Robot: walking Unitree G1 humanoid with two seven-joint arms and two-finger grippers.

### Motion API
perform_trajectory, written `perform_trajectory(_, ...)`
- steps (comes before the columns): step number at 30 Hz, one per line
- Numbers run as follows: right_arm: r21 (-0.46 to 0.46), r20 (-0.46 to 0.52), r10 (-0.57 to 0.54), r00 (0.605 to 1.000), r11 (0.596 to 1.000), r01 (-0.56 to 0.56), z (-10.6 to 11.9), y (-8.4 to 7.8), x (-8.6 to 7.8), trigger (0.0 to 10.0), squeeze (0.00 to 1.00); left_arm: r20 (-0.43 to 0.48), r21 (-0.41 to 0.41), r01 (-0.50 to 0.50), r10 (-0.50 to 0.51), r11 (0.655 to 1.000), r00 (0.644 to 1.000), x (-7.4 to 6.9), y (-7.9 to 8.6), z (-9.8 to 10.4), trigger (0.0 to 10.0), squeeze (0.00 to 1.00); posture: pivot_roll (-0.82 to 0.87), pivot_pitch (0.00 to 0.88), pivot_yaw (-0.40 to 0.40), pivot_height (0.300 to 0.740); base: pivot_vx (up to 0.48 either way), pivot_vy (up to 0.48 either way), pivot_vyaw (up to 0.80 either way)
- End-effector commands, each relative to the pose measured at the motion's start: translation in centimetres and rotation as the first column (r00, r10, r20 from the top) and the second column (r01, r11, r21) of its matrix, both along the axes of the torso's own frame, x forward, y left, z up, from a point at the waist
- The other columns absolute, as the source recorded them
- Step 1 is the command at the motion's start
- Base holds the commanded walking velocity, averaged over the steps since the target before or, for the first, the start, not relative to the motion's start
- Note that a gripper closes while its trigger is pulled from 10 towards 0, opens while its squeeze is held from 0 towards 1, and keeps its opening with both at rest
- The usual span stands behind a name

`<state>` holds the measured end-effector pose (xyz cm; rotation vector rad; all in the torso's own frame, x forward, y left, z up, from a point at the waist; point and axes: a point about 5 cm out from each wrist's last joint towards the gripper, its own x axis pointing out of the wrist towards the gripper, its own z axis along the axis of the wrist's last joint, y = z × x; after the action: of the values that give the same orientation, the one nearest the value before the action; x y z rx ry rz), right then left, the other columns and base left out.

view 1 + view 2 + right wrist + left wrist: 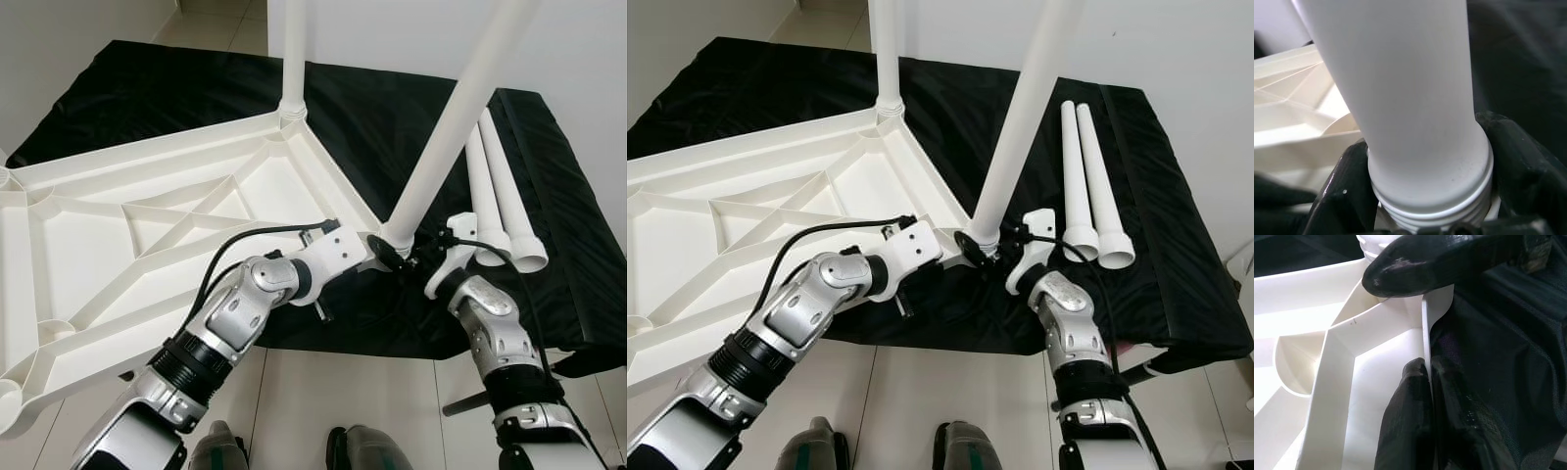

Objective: Building children table

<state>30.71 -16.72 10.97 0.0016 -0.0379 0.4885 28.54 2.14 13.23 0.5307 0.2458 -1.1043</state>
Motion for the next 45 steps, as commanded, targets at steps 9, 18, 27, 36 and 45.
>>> perform_trajectory(9,0.04,-0.047,-0.385,0.922,0.921,0.387,0.0,2.2,-1.0,0.0,0.0,-0.047,0.033,0.026,-0.024,0.999,0.999,-0.8,-0.3,-1.2,10.0,0.0,-0.05,0.04,-0.061,0.74,0.0,0.0,0.0)
perform_trajectory(18,0.007,-0.06,-0.489,0.87,0.872,0.49,-0.2,2.1,-1.5,0.0,0.0,-0.043,0.031,0.017,-0.015,0.999,0.999,-0.7,-0.2,-1.1,10.0,0.0,-0.05,0.045,-0.06,0.74,0.0,0.0,0.0)
perform_trajectory(27,0.068,-0.045,-0.38,0.924,0.922,0.382,0.8,2.4,-0.8,10.0,1.0,-0.045,0.026,0.019,-0.018,0.999,0.999,-0.6,-0.3,-1.0,10.0,0.0,-0.06,0.046,-0.048,0.74,0.0,0.0,0.0)
perform_trajectory(36,0.056,0.012,-0.092,0.996,0.994,0.092,2.9,0.6,1.5,10.0,1.0,-0.043,0.027,0.028,-0.027,0.999,0.999,-0.6,-0.4,-0.9,10.0,0.0,-0.05,0.043,-0.045,0.74,0.0,0.0,0.0)
perform_trajectory(45,-0.017,-0.034,0.155,0.987,0.988,-0.156,2.1,0.6,2.2,10.0,0.0,-0.053,0.021,0.018,-0.017,1.0,0.998,-0.8,-0.3,-1.0,10.0,0.0,-0.04,0.045,-0.042,0.74,0.0,0.0,0.0)
